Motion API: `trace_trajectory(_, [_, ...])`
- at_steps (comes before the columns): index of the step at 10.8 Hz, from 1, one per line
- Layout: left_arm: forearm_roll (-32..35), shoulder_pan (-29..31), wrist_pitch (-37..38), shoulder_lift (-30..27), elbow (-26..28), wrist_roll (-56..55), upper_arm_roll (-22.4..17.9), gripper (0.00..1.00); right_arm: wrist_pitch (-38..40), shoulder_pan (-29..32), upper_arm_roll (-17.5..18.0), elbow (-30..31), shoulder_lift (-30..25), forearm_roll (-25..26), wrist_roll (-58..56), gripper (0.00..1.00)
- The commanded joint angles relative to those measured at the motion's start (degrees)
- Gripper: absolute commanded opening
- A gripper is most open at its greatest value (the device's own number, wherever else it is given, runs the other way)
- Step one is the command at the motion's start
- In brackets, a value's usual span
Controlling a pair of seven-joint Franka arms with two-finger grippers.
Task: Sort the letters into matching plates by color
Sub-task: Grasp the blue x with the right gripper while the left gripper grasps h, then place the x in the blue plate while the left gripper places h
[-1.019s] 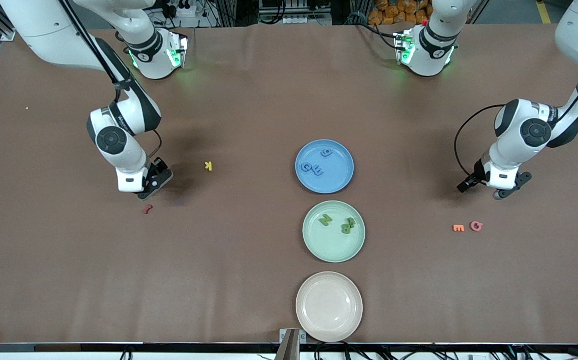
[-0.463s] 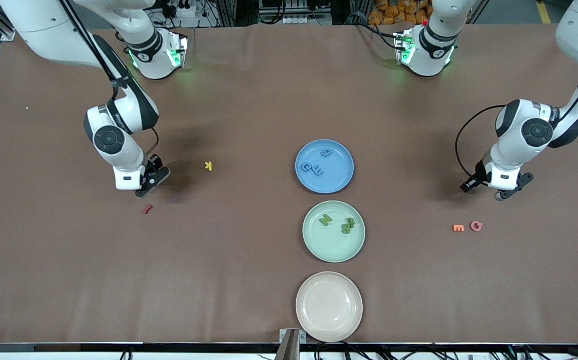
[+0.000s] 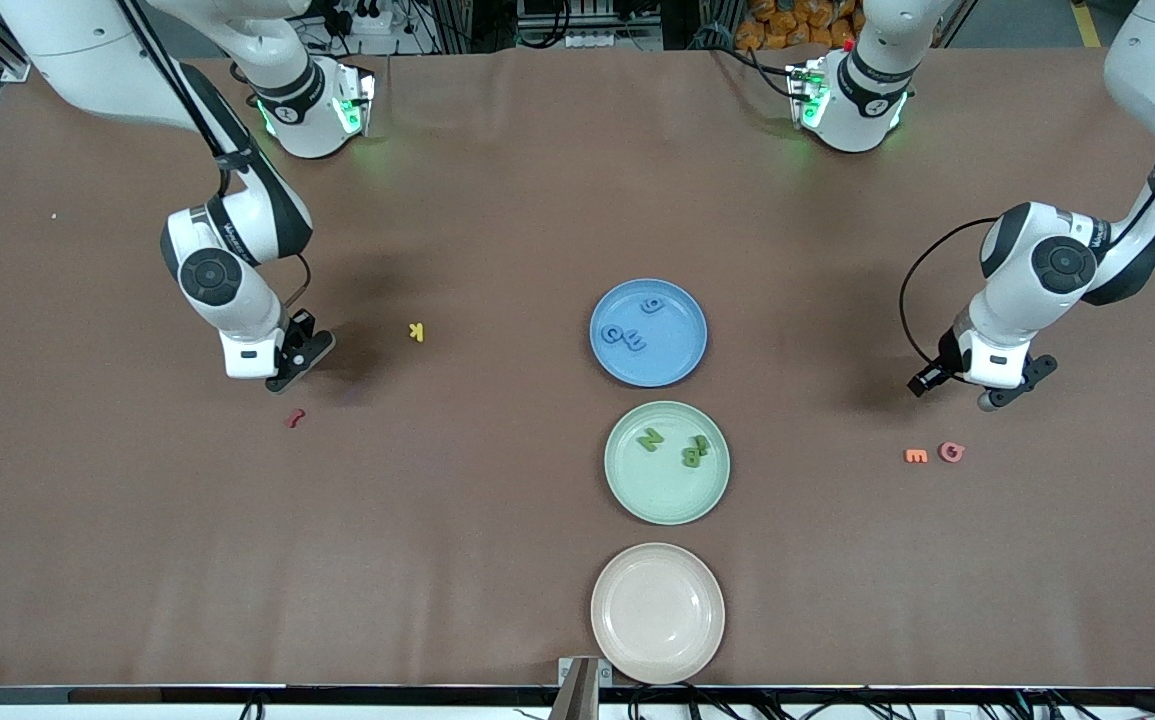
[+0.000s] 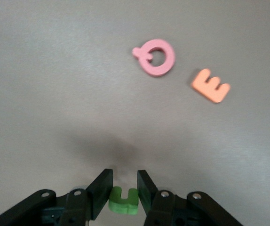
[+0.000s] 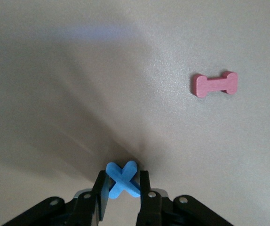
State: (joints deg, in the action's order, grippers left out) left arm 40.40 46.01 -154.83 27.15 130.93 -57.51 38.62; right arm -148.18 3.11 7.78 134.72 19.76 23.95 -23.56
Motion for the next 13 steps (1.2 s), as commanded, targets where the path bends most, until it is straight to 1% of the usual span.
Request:
trace_trajectory(1, [-3.28,-0.48,0.41,0.53,-3.04,-5.75,5.3,0.0,5.14,0.94,2.58,-0.49,-3.13,-4.23,0.18,0.0])
trace_trajectory(2, [-5.22,-2.4,0.41,0.63,-4.01,-7.68,6.37,0.0,10.92,0.41,4.68,-3.12,-4.62,-9.48,0.26,0.0])
trace_trajectory(3, [-7.41,-6.68,0.41,0.71,-5.76,-10.57,6.38,0.0,16.63,-1.68,5.57,-6.54,-5.6,-15.97,1.31,0.0])
trace_trajectory(4, [-9.35,-10.72,0.5,1.76,-8.21,-13.74,6.3,0.0,21.83,-6.4,5.32,-10.66,-6.21,-23.08,4.97,0.0])
trace_trajectory(5, [-10.41,-14.42,0.58,3.07,-10.93,-17.16,6.3,0.0,24.4,-8.88,5.58,-14.1,-5.87,-26.03,11.36,0.0])
trace_trajectory(7, [-10.69,-21.8,0.58,6.23,-16.64,-24.72,6.03,0.0,24.17,-16.77,5.58,-17.89,-4.3,-27.19,26.29,0.0])
trace_trajectory(8, [-10.6,-25.67,0.58,8.25,-19.81,-27.8,5.68,0.0,23.9,-21.08,5.58,-20.78,-2.29,-28.24,33.94,0.0])
trace_trajectory(9, [-10.51,-29.88,0.58,10.27,-23.41,-30.44,4.38,0.0,23.81,-25.21,5.49,-24.38,0.52,-29.21,42.02,0.0])
trace_trajectory(10, [-10.51,-34.97,0.58,11.51,-26.66,-33.25,1.93,0.0,23.12,-29.0,5.49,-27.98,3.24,-29.57,50.02,0.0])
trace_trajectory(11, [-10.51,-40.85,0.58,12.48,-29.74,-36.85,-1.49,0.0,21.46,-32.51,5.49,-31.24,6.06,-29.66,57.23,0.0])
trace_trajectory(12, [-10.43,-47.09,0.58,12.23,-30.9,-39.41,-7.36,0.02,18.22,-36.03,5.23,-34.05,9.22,-29.57,65.14,0.0])
trace_trajectory(13, [-9.47,-49.85,0.76,11.97,-30.74,-39.26,-11.85,0.99,14.1,-38.41,5.23,-36.17,12.12,-29.4,71.48,0.0])
